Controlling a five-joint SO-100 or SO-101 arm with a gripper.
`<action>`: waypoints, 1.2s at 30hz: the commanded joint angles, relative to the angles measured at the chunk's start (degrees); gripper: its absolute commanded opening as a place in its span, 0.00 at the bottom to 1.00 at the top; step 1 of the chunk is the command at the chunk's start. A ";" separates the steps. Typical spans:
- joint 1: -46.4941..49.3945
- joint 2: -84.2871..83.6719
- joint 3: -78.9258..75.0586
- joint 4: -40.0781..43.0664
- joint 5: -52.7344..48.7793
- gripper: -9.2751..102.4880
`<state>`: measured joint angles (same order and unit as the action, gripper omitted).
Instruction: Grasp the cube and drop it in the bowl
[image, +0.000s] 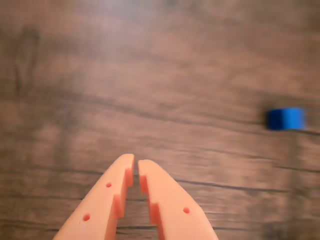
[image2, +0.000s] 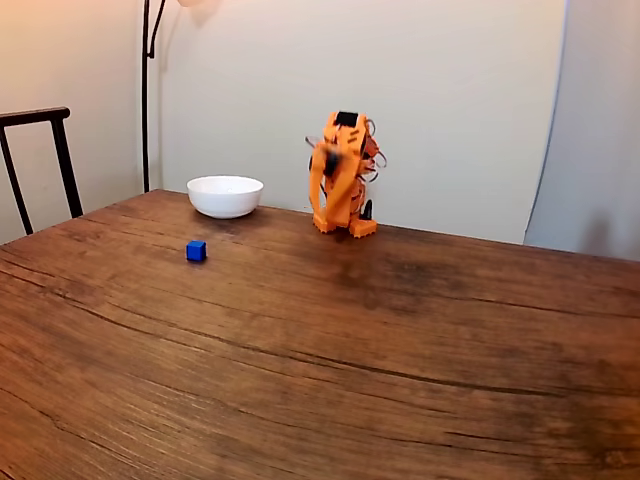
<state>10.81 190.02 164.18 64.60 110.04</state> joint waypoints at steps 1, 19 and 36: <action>1.58 0.00 -5.98 -0.18 -2.37 0.08; 18.54 -0.26 -19.34 -0.18 -4.66 0.08; 27.07 -43.15 -51.15 -0.26 2.72 0.08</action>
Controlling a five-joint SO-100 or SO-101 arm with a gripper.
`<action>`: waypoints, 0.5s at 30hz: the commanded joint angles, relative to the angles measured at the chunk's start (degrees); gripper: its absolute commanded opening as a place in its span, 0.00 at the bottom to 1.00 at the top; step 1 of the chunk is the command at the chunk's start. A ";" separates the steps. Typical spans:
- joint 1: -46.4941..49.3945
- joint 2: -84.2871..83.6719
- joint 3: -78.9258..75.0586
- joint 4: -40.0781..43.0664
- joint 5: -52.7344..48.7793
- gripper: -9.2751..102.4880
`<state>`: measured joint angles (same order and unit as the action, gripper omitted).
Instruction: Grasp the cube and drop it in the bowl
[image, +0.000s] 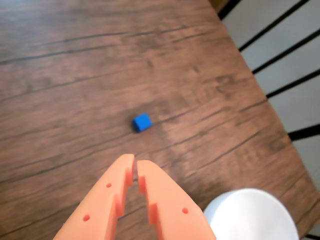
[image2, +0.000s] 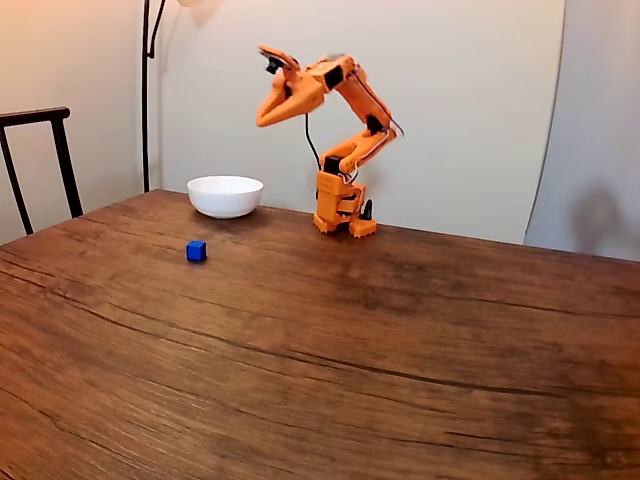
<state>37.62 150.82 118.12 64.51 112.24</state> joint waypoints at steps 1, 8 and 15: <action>0.35 -6.42 -6.77 -0.18 0.53 0.08; 0.35 -21.36 -15.82 -0.18 0.53 0.08; 0.53 -33.57 -23.82 1.76 1.14 0.08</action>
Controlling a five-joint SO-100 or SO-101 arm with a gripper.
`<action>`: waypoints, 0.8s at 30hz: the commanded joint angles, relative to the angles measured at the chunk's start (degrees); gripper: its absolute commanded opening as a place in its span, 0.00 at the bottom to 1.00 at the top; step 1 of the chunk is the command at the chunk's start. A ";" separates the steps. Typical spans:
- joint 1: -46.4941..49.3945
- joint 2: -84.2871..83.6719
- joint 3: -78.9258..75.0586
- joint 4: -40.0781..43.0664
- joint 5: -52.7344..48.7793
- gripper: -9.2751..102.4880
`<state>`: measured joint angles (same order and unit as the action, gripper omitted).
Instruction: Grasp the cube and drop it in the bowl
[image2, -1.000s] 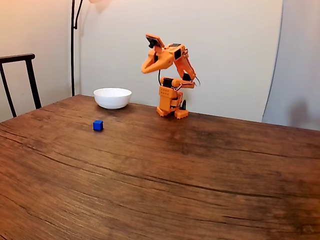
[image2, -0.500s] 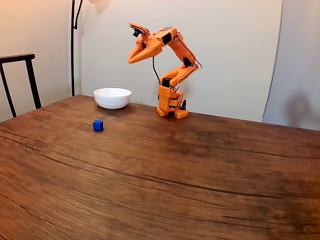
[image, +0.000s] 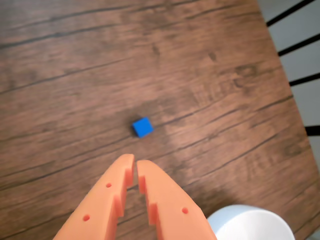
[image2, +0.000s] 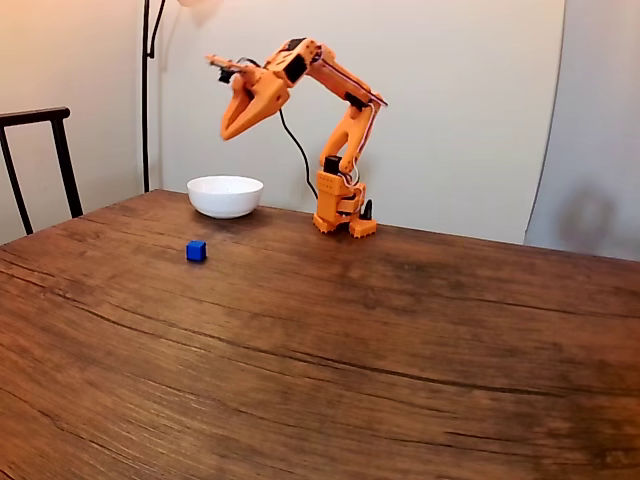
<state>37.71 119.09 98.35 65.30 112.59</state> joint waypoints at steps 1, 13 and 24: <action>1.14 -3.43 -5.36 1.67 1.49 0.08; 3.08 -20.13 -18.98 8.26 7.65 0.08; 2.72 -28.21 -19.34 8.53 10.37 0.23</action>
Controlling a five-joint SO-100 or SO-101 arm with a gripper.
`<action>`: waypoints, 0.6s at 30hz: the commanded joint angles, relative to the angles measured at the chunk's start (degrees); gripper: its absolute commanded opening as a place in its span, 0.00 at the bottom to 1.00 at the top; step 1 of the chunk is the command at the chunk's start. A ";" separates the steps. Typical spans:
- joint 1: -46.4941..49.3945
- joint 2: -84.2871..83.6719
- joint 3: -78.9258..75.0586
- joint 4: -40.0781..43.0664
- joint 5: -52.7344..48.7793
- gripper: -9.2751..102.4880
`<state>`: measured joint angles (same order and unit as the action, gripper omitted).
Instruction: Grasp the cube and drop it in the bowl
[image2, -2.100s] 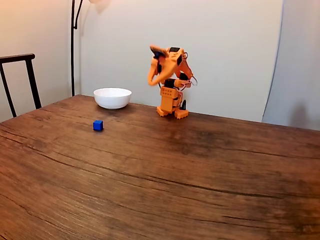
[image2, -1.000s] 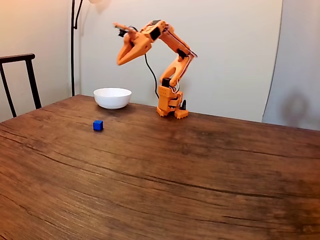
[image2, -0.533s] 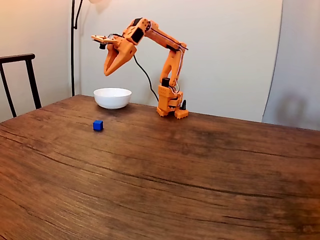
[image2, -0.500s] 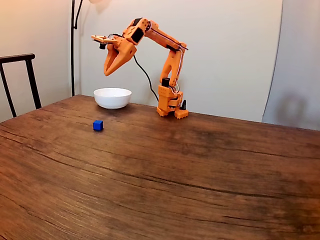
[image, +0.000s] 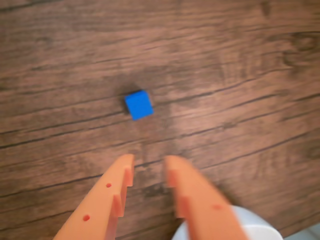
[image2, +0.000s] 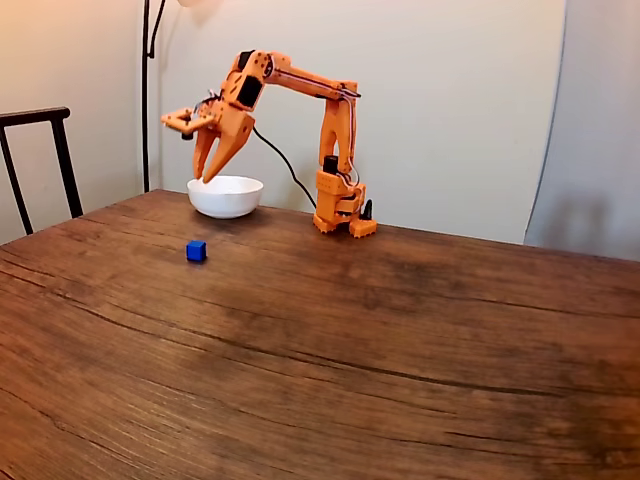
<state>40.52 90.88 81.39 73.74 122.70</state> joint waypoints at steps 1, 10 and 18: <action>-0.18 -0.70 -2.37 0.09 0.35 0.25; -1.49 -6.15 -2.46 -0.09 5.80 0.34; -1.93 -8.70 -2.46 0.35 7.29 0.44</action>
<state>39.11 82.09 81.39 73.74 129.64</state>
